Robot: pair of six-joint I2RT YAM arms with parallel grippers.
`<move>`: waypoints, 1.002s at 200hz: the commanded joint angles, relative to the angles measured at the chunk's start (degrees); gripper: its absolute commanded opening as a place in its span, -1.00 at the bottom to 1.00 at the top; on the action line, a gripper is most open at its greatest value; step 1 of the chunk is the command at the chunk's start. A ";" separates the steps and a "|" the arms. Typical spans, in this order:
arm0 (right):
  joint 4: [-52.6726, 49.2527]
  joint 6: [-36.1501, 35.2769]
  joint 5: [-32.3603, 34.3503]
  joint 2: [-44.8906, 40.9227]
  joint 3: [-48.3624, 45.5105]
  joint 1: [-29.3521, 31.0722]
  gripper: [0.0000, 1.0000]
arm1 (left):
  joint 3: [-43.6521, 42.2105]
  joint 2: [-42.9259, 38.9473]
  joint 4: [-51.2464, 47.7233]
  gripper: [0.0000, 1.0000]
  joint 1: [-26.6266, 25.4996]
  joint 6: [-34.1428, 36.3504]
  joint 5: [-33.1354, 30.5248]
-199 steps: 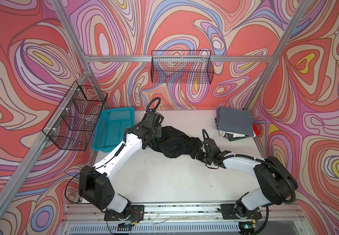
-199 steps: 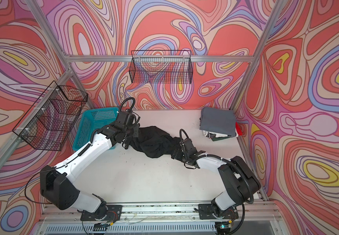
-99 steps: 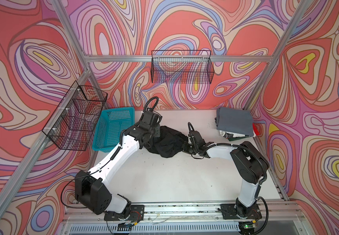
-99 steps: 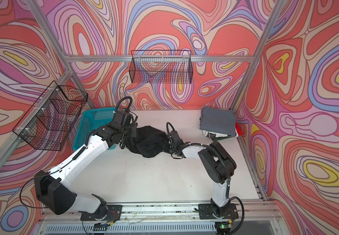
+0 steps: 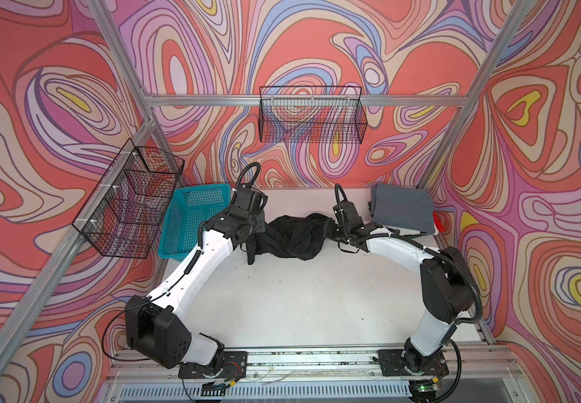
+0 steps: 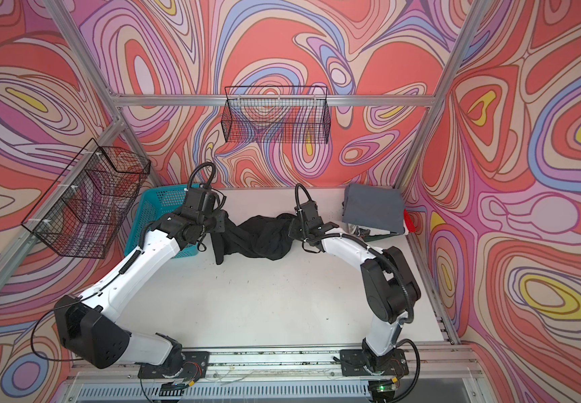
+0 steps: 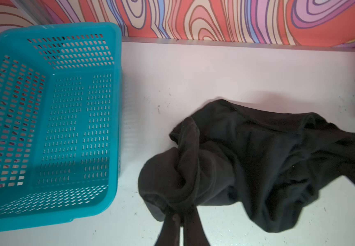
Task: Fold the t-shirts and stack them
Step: 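Stretch the black shirt between both grippers and lay it flat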
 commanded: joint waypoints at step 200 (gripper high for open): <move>-3.12 1.71 -5.89 -14.28 -23.97 -7.62 0.31 | -6.12 -9.20 2.95 -1.00 7.29 -5.14 12.03</move>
